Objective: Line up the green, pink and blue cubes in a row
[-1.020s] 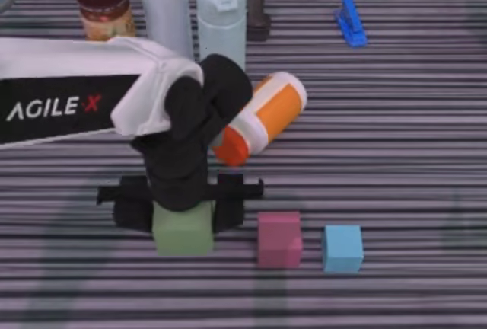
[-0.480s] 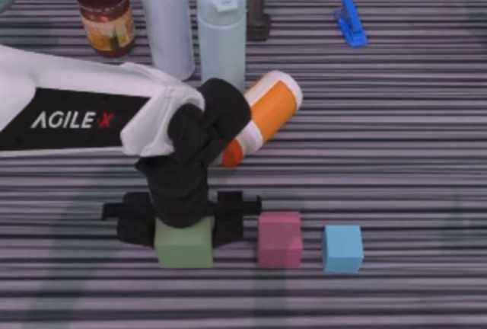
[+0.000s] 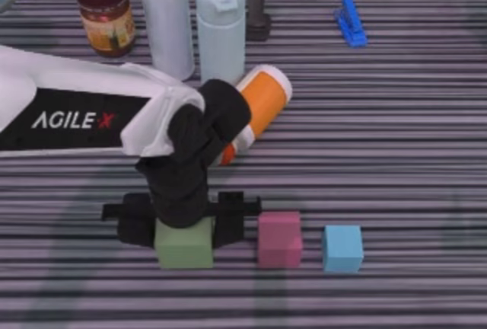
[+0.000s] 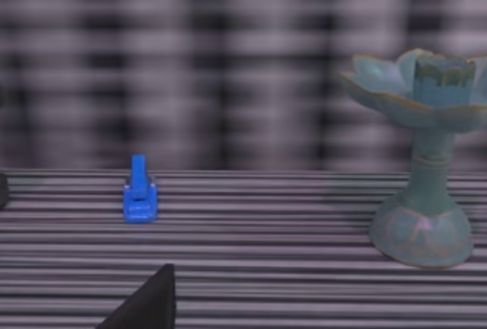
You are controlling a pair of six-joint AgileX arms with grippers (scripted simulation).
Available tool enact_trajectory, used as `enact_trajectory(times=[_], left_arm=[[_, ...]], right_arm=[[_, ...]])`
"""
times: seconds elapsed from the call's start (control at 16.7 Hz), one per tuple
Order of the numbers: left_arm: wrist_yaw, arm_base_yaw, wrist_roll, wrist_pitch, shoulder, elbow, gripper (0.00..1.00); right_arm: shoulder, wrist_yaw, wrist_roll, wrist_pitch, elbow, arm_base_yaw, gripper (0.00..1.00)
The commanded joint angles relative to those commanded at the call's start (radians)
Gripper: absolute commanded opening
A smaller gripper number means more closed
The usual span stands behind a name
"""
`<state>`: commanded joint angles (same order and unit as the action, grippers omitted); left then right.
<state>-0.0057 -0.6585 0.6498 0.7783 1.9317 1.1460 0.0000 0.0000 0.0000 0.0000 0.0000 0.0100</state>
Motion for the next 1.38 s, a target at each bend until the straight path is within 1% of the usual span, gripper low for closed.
enact_trajectory(times=[0.24,0.3,0.9,1.26,1.38], left_arm=[[0.0,0.0,0.0,0.0,0.0,0.0,0.98],[0.0,0.0,0.0,0.0,0.0,0.0,1.0],[0.0,0.0,0.001,0.017,-0.007,0.013,1.0],[0.0,0.012,0.005,0.23,-0.088,0.133,1.0],[-0.001,0.016,0.005,0.264,-0.108,0.155,1.0]], right_arm=[[0.0,0.0,0.0,0.0,0.0,0.0,1.0],[0.0,0.0,0.0,0.0,0.0,0.0,1.0],[0.0,0.0,0.0,0.0,0.0,0.0,1.0],[0.0,0.0,0.0,0.0,0.0,0.0,1.0],[0.0,0.0,0.0,0.0,0.0,0.0,1.0]])
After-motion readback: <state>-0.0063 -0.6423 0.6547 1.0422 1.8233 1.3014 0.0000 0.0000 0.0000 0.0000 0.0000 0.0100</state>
